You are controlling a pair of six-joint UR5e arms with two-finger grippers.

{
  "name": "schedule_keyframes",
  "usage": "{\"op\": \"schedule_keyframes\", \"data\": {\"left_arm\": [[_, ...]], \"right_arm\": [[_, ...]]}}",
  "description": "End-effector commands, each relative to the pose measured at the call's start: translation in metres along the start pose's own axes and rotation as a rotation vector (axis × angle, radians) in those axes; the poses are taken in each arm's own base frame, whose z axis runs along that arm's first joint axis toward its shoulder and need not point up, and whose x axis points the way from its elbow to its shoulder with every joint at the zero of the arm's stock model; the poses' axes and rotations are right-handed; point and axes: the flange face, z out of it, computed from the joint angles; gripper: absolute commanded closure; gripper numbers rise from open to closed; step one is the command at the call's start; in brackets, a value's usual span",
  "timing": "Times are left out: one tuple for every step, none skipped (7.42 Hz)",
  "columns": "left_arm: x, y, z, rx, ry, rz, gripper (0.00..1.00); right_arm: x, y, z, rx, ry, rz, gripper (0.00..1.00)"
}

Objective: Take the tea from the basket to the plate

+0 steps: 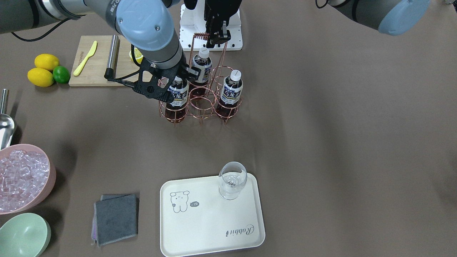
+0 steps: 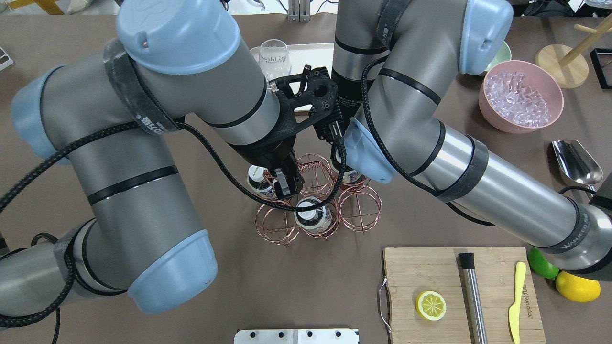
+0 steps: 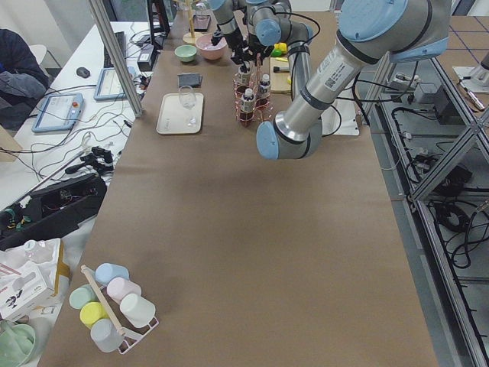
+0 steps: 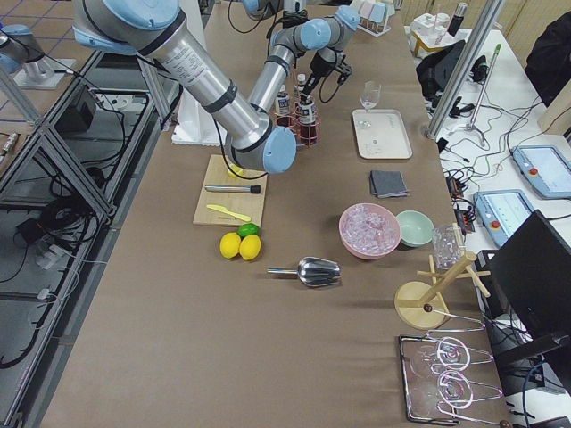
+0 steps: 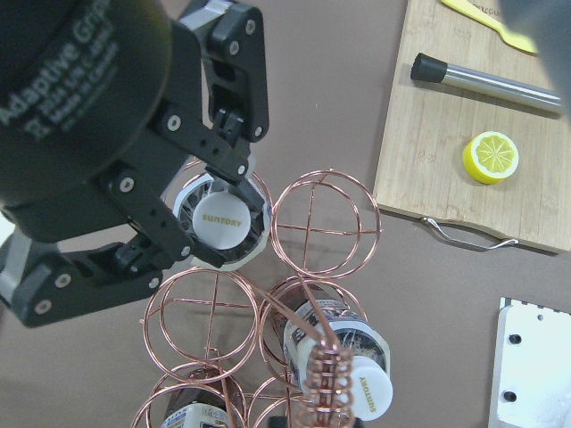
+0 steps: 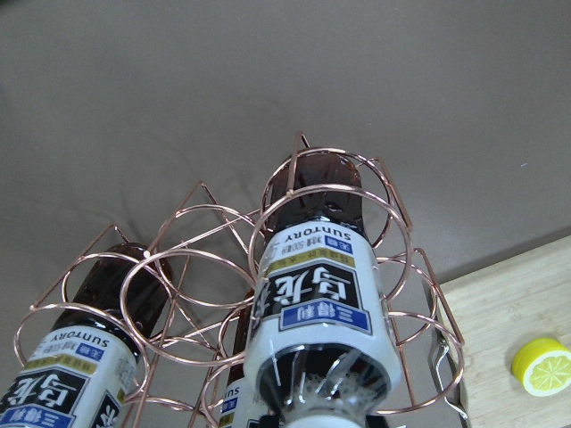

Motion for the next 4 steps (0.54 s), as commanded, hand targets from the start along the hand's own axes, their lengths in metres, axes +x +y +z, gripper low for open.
{"op": "schedule_keyframes", "data": {"left_arm": [[0.000, 0.000, 0.000, 0.000, 0.000, 0.000, 1.00], [0.000, 0.001, 0.000, -0.001, 0.000, -0.001, 1.00], [-0.001, 0.003, 0.002, -0.004, -0.001, -0.002, 1.00], [-0.005, 0.013, -0.007, 0.006, -0.005, -0.006, 1.00]], "right_arm": [[-0.007, 0.006, -0.007, -0.012, -0.015, 0.025, 1.00], [-0.010, 0.008, -0.011, -0.012, -0.018, 0.036, 1.00], [-0.012, 0.012, -0.014, -0.020, -0.014, 0.043, 1.00], [-0.012, 0.014, -0.016, -0.028, -0.014, 0.046, 1.00]]}}
